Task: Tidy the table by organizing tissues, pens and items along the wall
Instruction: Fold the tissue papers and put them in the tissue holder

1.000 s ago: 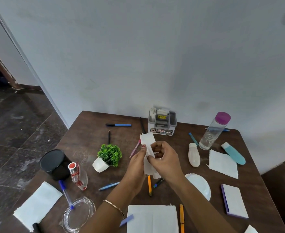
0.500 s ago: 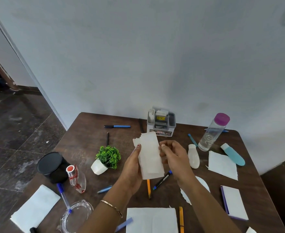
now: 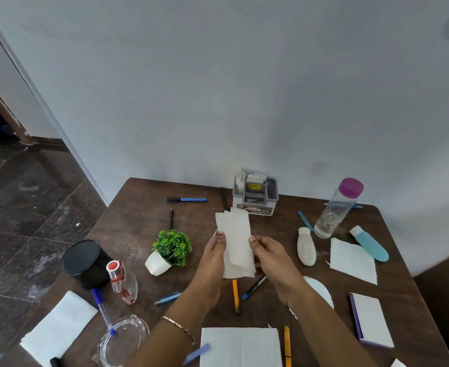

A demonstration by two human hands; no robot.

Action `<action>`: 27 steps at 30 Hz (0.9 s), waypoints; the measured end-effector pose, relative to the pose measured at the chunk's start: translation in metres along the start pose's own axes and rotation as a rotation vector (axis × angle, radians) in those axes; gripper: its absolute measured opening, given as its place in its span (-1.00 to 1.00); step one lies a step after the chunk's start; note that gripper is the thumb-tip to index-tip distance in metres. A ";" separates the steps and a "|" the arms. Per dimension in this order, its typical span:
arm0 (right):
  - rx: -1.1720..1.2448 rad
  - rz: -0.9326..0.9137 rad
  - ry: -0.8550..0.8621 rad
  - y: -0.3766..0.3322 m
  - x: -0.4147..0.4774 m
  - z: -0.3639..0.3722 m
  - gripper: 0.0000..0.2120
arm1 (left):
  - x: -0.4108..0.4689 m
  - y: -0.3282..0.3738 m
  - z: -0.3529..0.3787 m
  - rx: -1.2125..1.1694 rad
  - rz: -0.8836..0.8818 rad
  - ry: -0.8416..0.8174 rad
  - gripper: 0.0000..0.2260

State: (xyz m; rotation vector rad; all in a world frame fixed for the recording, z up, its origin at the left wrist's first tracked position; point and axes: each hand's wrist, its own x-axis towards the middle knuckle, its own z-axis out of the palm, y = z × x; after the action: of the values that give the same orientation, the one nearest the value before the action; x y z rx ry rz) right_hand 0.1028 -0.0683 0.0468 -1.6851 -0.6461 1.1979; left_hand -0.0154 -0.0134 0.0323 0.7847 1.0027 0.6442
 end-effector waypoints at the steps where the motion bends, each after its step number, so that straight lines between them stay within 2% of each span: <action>1: -0.005 0.005 -0.005 0.001 0.001 0.000 -0.67 | 0.000 0.000 0.000 0.020 0.007 0.004 -0.61; 7: 0.022 -0.026 -0.016 0.009 0.005 -0.001 -0.62 | 0.000 0.005 -0.002 0.071 0.014 0.017 -0.65; 13: -0.016 -0.076 -0.014 0.007 0.007 -0.005 -0.59 | 0.004 0.011 -0.006 0.107 0.105 0.160 -0.80; 15: -0.016 -0.104 -0.029 0.007 0.006 -0.006 -0.63 | 0.005 0.011 -0.007 0.114 0.127 0.174 -0.82; 19: 0.084 -0.121 0.012 0.007 0.004 -0.005 -0.83 | 0.006 0.010 -0.010 0.124 0.120 0.125 -0.82; 22: 0.085 -0.132 0.043 0.007 0.006 -0.007 -0.79 | 0.007 0.011 -0.011 0.137 0.112 0.041 -0.67; 24: 0.064 -0.141 0.042 0.006 0.007 -0.007 -0.72 | 0.009 0.011 -0.012 0.155 0.106 -0.005 -0.70; 27: 0.046 -0.176 0.048 0.003 0.010 -0.009 -0.78 | 0.013 0.010 -0.012 0.154 0.090 -0.030 -0.75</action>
State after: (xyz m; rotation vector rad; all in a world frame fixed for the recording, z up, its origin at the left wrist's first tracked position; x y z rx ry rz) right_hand 0.1142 -0.0651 0.0404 -1.5795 -0.7163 1.0369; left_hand -0.0224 0.0058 0.0307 0.9761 1.0022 0.6357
